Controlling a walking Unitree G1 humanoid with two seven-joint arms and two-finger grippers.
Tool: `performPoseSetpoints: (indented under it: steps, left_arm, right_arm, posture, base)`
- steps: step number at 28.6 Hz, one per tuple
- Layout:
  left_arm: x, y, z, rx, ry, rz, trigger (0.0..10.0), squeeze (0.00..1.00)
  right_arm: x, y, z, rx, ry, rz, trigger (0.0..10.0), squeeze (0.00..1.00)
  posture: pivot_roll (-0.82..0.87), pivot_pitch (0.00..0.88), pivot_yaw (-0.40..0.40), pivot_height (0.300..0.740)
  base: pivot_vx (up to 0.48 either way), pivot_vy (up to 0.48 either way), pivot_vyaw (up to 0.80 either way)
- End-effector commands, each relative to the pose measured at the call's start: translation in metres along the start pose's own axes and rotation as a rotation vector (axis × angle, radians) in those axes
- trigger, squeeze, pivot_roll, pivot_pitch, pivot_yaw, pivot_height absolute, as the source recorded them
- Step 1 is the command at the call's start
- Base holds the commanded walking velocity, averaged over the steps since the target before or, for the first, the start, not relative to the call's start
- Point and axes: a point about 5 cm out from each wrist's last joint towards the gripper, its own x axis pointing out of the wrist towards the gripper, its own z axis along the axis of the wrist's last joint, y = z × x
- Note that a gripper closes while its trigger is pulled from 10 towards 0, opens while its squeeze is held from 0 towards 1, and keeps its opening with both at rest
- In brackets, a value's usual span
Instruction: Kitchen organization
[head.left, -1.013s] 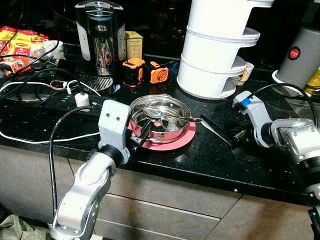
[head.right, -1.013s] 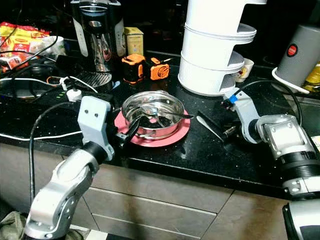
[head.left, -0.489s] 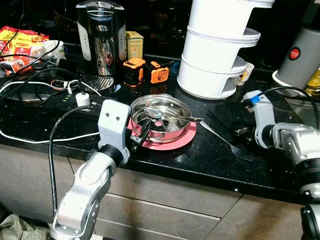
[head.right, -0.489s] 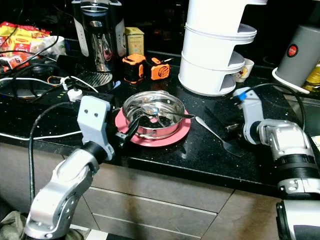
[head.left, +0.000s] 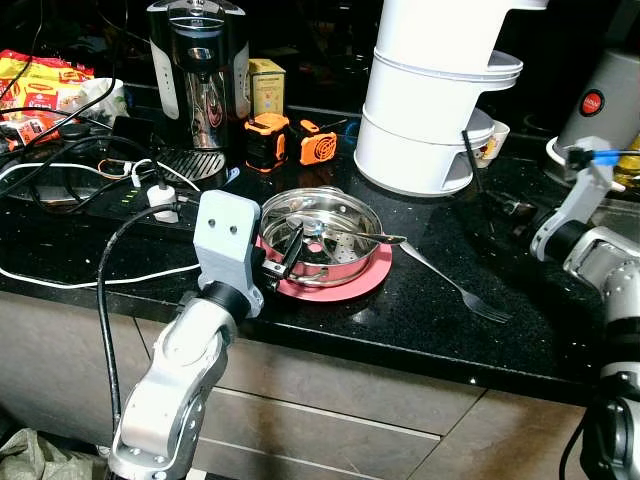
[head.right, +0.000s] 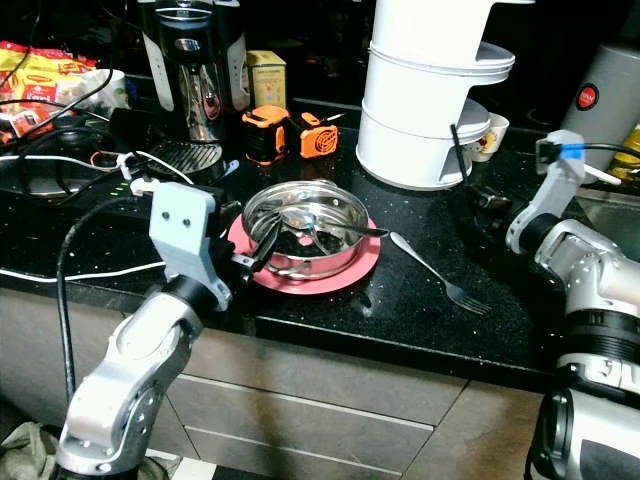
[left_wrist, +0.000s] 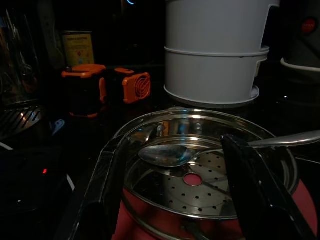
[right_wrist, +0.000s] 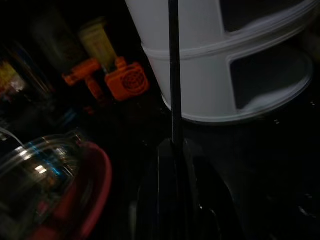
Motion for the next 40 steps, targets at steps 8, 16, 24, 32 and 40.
performPoseSetpoints:
  steps: [8, 16, 24, 32, 40]
  left_arm:
    - [0.002, -0.007, 0.005, -0.079, -0.035, -0.062, 10.0, 0.00]
    - [-0.001, -0.027, 0.015, -0.139, -0.089, -0.198, 10.0, 0.00]
    - [0.000, -0.023, 0.014, -0.134, -0.078, -0.187, 10.0, 0.00]
    - [0.000, -0.026, 0.014, -0.123, -0.074, -0.217, 10.0, 0.00]
    - [0.000, -0.026, 0.015, -0.127, -0.075, -0.221, 10.0, 0.00]
  right_arm:
    - [-0.007, -0.002, -0.011, 0.084, -0.071, 0.003, 0.0, 0.00]
    - [-0.001, 0.005, -0.015, 0.059, -0.082, 0.010, 0.0, 0.00]
    - [0.012, 0.024, -0.024, -0.023, -0.037, 0.036, 10.0, 0.00]
    - [0.024, 0.039, -0.030, -0.064, -0.028, 0.039, 10.0, 0.00]
    - [0.029, 0.043, -0.028, -0.132, -0.009, 0.013, 10.0, 0.00]
  posture:
    - [0.01, 0.000, -0.072, 0.740]
    - [0.01, 0.000, -0.075, 0.740]
    - [0.01, 0.000, -0.075, 0.740]
    - [0.02, 0.000, -0.076, 0.740]
    - [0.02, 0.000, -0.079, 0.740]
  base:
    - [0.000, 0.000, -0.51]
    - [0.000, 0.000, -0.58]
    - [0.000, -0.205, 0.00]
    - [0.000, -0.452, 0.00]
    - [0.000, -0.459, 0.00]
